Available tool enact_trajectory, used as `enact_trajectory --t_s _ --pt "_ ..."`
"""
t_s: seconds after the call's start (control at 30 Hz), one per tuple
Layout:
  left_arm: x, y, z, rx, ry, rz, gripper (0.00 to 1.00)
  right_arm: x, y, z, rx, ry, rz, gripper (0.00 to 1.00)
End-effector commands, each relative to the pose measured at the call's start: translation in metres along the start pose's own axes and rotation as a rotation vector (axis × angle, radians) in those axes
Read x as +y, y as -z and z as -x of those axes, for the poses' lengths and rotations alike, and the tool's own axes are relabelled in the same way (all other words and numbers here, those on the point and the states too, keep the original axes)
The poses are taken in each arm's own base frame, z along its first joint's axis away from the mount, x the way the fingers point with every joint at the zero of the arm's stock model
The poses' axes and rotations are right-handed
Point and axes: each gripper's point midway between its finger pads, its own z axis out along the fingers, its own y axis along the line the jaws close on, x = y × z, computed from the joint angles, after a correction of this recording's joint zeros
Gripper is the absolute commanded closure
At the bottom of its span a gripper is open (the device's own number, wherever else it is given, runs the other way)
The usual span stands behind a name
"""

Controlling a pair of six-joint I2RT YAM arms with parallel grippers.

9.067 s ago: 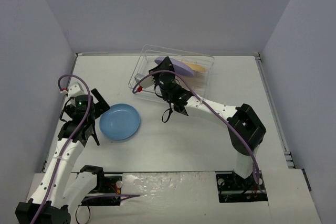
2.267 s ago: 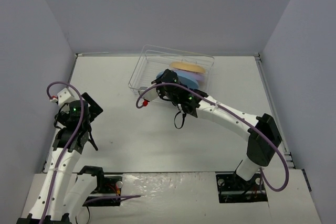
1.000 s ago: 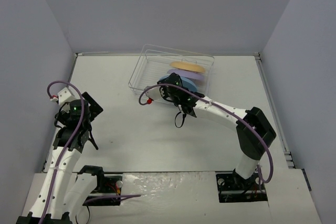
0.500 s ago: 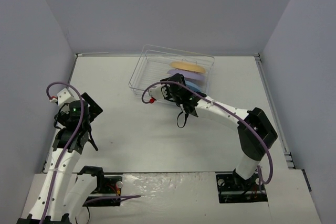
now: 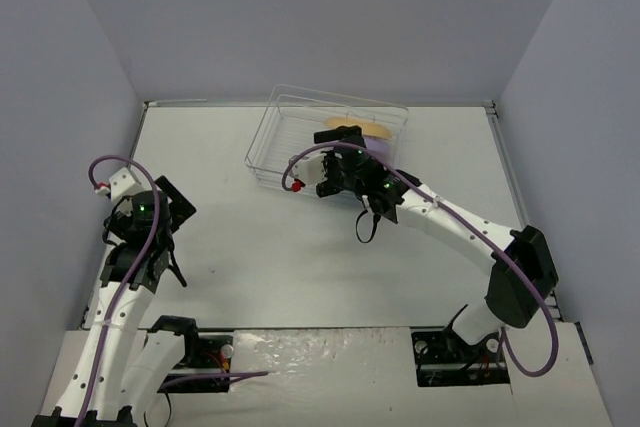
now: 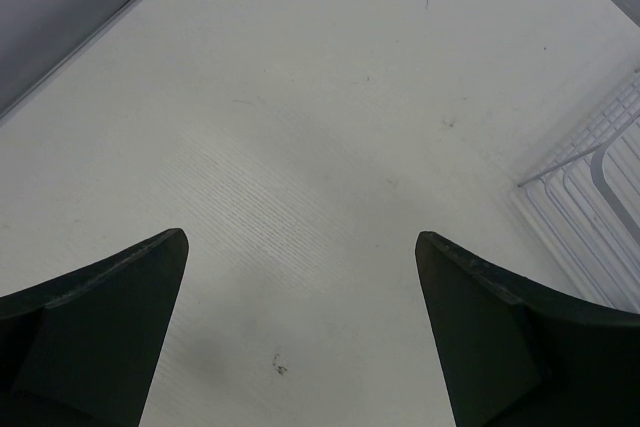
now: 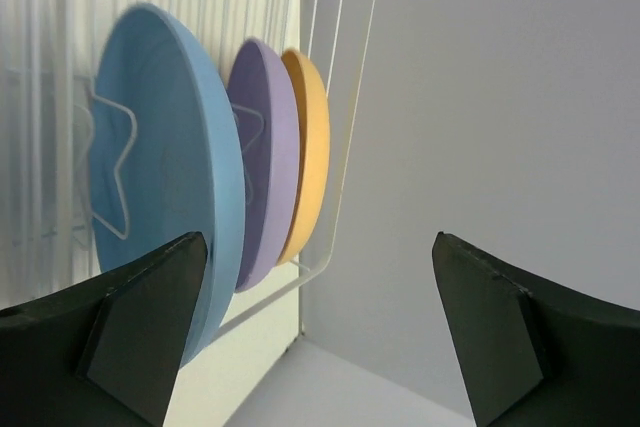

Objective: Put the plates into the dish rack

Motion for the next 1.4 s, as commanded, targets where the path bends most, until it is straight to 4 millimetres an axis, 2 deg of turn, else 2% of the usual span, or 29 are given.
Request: enact_trajectory --t_s 0.0,0.1,0.2,0.3,0.43,0.53,0.6,0.67,0.73,0.8,0.83,0.87,0.93,0.97,1.07,1.2,1.37 --pt "-0.012 0.005 0.025 -0.060 0.023 -0.037 0.03 -0.052 0.046 0.046 -0.223 -0.078 -0.077 0.03" --pt "-0.014 0.006 0.025 -0.058 0.024 -0.051 0.03 -0.051 0.063 0.058 -0.307 -0.094 -0.024 0.00" --pt "-0.019 0.006 0.026 -0.056 0.028 -0.073 0.03 -0.060 0.090 0.074 -0.438 -0.157 -0.044 0.00" --pt "-0.025 0.007 0.026 -0.048 0.023 -0.102 0.03 -0.081 0.109 0.082 -0.527 -0.306 -0.151 0.00" --pt "-0.028 0.008 0.028 -0.045 0.016 -0.118 0.03 -0.103 0.122 0.069 -0.529 -0.532 -0.264 0.00" --pt "-0.031 0.008 0.027 -0.040 0.013 -0.135 0.03 -0.113 0.118 0.042 -0.427 -0.763 -0.358 0.00" --pt "-0.033 0.008 0.025 -0.037 0.013 -0.147 0.03 -0.116 0.113 0.008 -0.293 -0.947 -0.464 0.00" --pt "-0.036 0.007 0.024 -0.031 0.011 -0.159 0.03 -0.114 0.113 -0.042 -0.112 -1.123 -0.609 0.00" --pt "-0.038 0.006 0.022 -0.026 0.005 -0.169 0.03 -0.106 0.112 -0.081 -0.017 -1.330 -0.711 0.00" --pt "-0.038 0.005 0.020 -0.020 -0.003 -0.170 0.03 -0.089 0.109 -0.120 0.039 -1.528 -0.767 0.00" --pt "-0.038 0.004 0.019 -0.019 -0.004 -0.170 0.03 -0.081 0.109 -0.142 0.092 -1.543 -0.798 0.00" --pt "-0.038 0.003 0.018 -0.016 -0.009 -0.170 0.03 -0.064 0.112 -0.167 0.145 -1.677 -0.857 0.00" --pt "-0.038 0.001 0.016 -0.010 -0.016 -0.168 0.03 -0.044 0.115 -0.190 0.196 -1.787 -0.912 0.00" --pt "-0.037 0.000 0.015 -0.007 -0.023 -0.165 0.03 -0.023 0.119 -0.210 0.246 -1.857 -0.954 0.00" --pt "-0.037 -0.001 0.012 -0.004 -0.029 -0.162 0.03 0.019 0.124 -0.225 0.345 -1.885 -0.965 0.00" --pt "-0.036 -0.003 0.008 -0.003 -0.027 -0.166 0.03 0.060 0.145 -0.243 0.463 -1.902 -1.087 0.00" --pt "-0.037 -0.004 0.006 -0.004 -0.033 -0.173 0.03 0.079 0.164 -0.250 0.461 -1.893 -1.170 0.00"
